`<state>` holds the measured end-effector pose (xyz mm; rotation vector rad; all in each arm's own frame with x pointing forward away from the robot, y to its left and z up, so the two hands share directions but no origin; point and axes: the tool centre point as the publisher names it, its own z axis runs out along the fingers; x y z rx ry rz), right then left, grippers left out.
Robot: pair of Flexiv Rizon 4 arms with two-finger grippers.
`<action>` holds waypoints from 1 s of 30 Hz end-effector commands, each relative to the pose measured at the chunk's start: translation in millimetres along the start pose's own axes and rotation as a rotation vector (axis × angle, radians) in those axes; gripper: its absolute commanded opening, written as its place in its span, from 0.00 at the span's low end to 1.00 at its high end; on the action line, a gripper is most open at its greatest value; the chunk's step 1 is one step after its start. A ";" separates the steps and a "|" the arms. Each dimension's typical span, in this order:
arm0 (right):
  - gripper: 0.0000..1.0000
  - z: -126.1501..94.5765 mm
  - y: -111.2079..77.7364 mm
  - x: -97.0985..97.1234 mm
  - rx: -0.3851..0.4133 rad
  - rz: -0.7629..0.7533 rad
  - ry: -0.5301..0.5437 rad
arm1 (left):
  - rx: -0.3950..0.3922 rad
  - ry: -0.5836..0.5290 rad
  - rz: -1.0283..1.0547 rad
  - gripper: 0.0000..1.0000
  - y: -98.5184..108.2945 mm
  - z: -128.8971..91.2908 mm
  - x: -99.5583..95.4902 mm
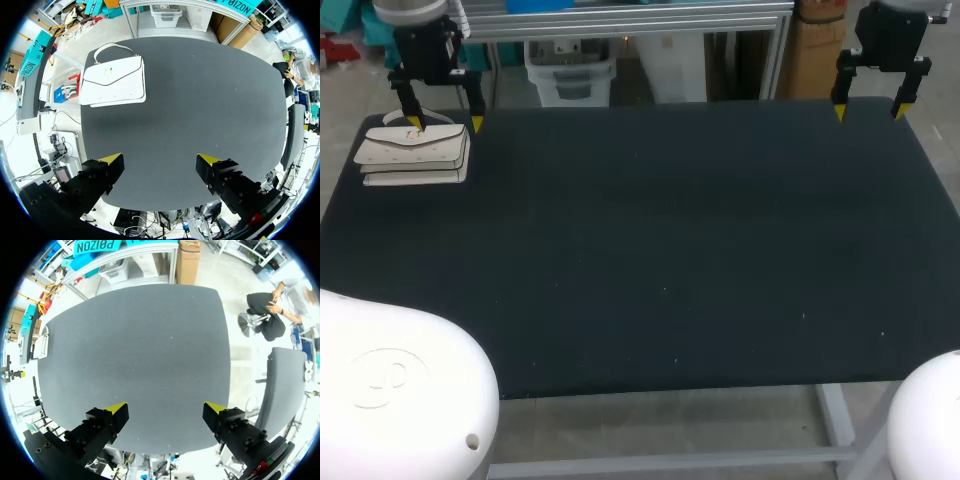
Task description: Pick up the bag, open it, inspect its contents, close it, and place it on the opposite side
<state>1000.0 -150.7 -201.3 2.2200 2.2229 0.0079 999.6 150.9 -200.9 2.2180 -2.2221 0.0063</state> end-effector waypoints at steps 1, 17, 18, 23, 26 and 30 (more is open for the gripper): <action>1.00 -0.8 0.5 0.6 0.003 0.000 -0.002 | -0.001 -0.002 -0.001 1.00 0.0 -0.6 0.4; 1.00 -0.8 0.5 0.6 0.003 0.000 -0.002 | -0.001 -0.002 -0.001 1.00 0.0 -0.6 0.4; 1.00 -0.6 0.5 2.1 -0.010 -0.018 -0.001 | -0.004 0.013 -0.001 1.00 -1.3 -0.2 -1.7; 1.00 0.5 -1.6 14.3 -0.110 -0.218 0.050 | -0.003 0.107 0.010 1.00 -4.9 4.0 -13.5; 1.00 5.3 -4.6 23.1 -0.155 -0.351 0.092 | 0.001 0.165 0.007 1.00 -9.3 7.7 -23.2; 1.00 17.1 -10.6 32.8 -0.186 -0.509 0.125 | 0.015 0.231 0.016 1.00 -14.4 12.6 -37.2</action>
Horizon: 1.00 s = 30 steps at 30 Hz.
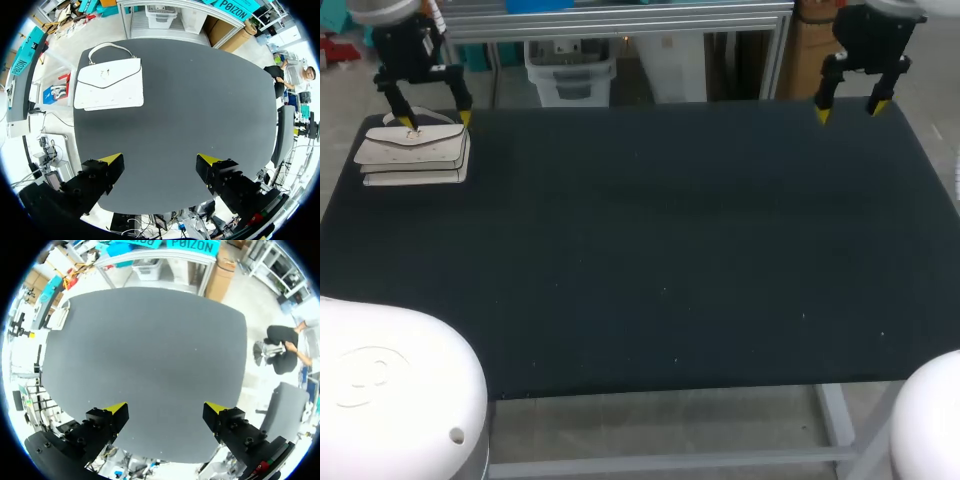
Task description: Pick up the bag, open it, inspect its contents, close it, and place it on the opposite side
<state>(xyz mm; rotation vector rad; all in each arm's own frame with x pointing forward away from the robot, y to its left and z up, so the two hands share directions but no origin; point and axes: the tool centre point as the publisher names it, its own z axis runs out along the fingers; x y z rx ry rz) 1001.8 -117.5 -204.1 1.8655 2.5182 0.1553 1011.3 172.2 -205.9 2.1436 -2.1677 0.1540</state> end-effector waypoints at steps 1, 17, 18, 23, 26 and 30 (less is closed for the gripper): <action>1.00 17.2 -14.5 5.9 -0.109 -0.274 0.071 | 0.014 0.122 0.017 1.00 -4.2 6.4 -20.1; 1.00 46.4 -50.2 44.9 -0.199 -0.809 0.152 | 0.015 0.297 -0.010 1.00 -24.8 19.1 -70.3; 1.00 46.4 -50.2 44.9 -0.199 -0.809 0.152 | 0.025 0.316 0.005 1.00 -25.7 19.0 -71.4; 1.00 46.4 -50.2 44.9 -0.199 -0.809 0.152 | 0.025 0.316 0.005 1.00 -25.7 19.0 -71.4; 1.00 46.4 -50.2 44.9 -0.199 -0.809 0.152 | 0.025 0.316 0.005 1.00 -25.7 19.0 -71.4; 1.00 46.4 -50.2 44.9 -0.199 -0.809 0.152 | 0.025 0.316 0.005 1.00 -25.7 19.0 -71.4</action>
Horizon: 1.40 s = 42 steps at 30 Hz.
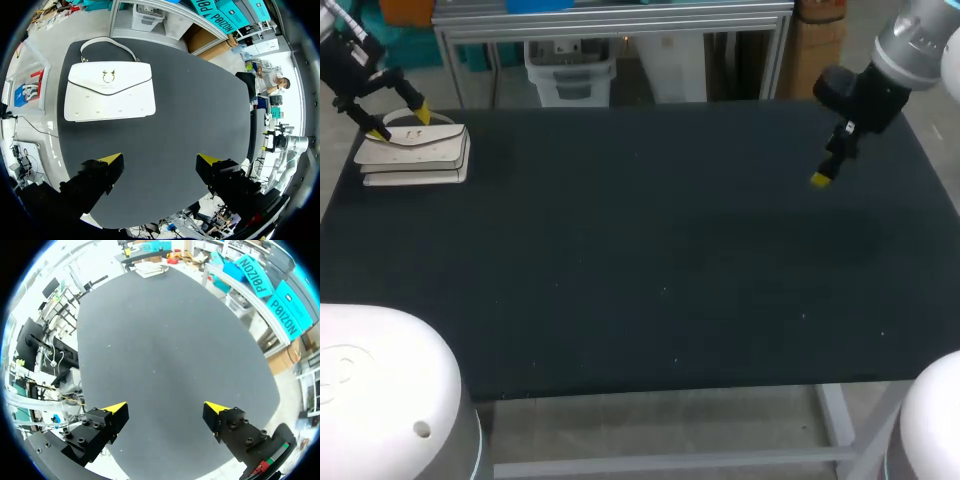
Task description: Pick up the bag, open it, inspect its contents, close it, and place it on the opposite side
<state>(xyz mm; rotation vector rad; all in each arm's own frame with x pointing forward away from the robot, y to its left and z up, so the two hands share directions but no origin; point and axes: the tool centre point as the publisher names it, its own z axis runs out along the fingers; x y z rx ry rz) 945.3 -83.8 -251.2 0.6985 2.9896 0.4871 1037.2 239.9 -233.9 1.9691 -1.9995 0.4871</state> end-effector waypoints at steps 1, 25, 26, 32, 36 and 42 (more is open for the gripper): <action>1.00 0.0 -2.4 0.7 -0.019 -0.003 -0.001 | -0.001 0.000 0.000 1.00 -0.7 0.1 -0.3; 1.00 43.9 9.7 43.1 -0.171 -0.386 -0.004 | 0.026 0.116 -0.096 1.00 -56.2 -0.5 -92.5; 1.00 46.0 9.8 45.6 -0.184 -0.407 0.002 | 0.024 0.120 -0.111 1.00 -59.2 0.7 -97.4; 1.00 57.9 7.9 54.2 -0.244 -0.493 0.028 | 0.020 0.163 -0.147 1.00 -71.9 9.2 -122.6; 1.00 66.6 10.4 58.2 -0.268 -0.537 0.045 | 0.032 0.170 -0.164 1.00 -78.3 9.9 -135.7; 1.00 79.5 18.6 61.7 -0.285 -0.583 0.070 | 0.031 0.175 -0.199 1.00 -87.8 10.0 -157.4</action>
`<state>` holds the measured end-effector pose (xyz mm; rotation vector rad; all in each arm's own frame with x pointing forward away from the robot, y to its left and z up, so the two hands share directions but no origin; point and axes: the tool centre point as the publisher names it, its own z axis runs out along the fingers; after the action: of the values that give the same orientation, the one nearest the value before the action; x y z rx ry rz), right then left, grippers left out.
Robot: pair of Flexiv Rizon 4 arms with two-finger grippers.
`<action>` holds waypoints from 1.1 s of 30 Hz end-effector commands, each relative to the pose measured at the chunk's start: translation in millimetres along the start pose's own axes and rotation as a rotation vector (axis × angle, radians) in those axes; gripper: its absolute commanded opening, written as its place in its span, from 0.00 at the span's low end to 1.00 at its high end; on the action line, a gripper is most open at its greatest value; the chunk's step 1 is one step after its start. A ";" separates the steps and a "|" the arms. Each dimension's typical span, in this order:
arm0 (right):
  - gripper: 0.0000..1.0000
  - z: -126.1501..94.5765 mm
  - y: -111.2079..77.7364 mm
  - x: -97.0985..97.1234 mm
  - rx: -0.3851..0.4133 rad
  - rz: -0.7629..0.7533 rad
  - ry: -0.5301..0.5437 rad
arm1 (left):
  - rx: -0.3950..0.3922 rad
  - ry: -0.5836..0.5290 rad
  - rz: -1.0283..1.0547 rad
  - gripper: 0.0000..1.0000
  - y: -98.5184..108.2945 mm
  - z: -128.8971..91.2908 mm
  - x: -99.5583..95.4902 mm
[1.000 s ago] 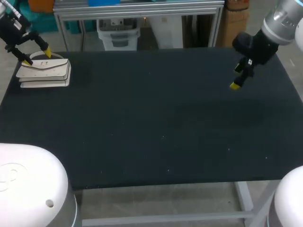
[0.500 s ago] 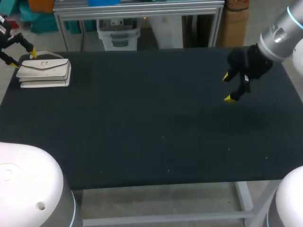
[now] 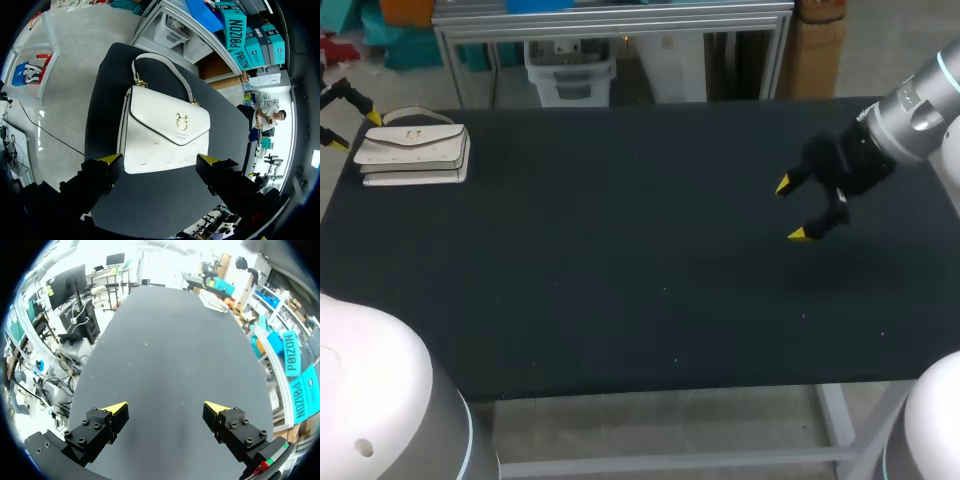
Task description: Pick up the bag, open it, inspect its contents, close it, and place it on the opposite side
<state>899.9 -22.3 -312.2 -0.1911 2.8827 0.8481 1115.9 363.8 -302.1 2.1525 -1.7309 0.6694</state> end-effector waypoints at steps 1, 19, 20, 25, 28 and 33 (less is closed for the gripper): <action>1.00 10.3 -0.2 -5.9 -0.013 -0.003 0.020 | -0.107 0.066 -0.015 1.00 -16.3 1.2 -14.1; 1.00 37.2 10.2 -12.4 -0.031 0.097 0.081 | -0.116 0.108 -0.046 1.00 -38.4 13.7 -42.2; 1.00 37.2 10.2 -12.4 -0.031 0.097 0.081 | -0.126 0.118 -0.040 1.00 -39.0 14.8 -42.2; 1.00 37.2 10.2 -12.4 -0.031 0.097 0.081 | -0.167 0.148 -0.038 0.83 -39.4 23.9 -38.4; 1.00 37.2 10.2 -12.4 -0.031 0.097 0.081 | -0.212 0.181 -0.030 0.77 -33.3 27.0 -32.6; 1.00 37.2 10.2 -12.4 -0.031 0.097 0.081 | -0.275 0.192 -0.022 0.75 -25.2 33.4 -28.0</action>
<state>913.7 7.6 -335.4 -0.0906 2.9764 0.9209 1134.2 371.2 -340.2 2.1635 -1.5856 0.9241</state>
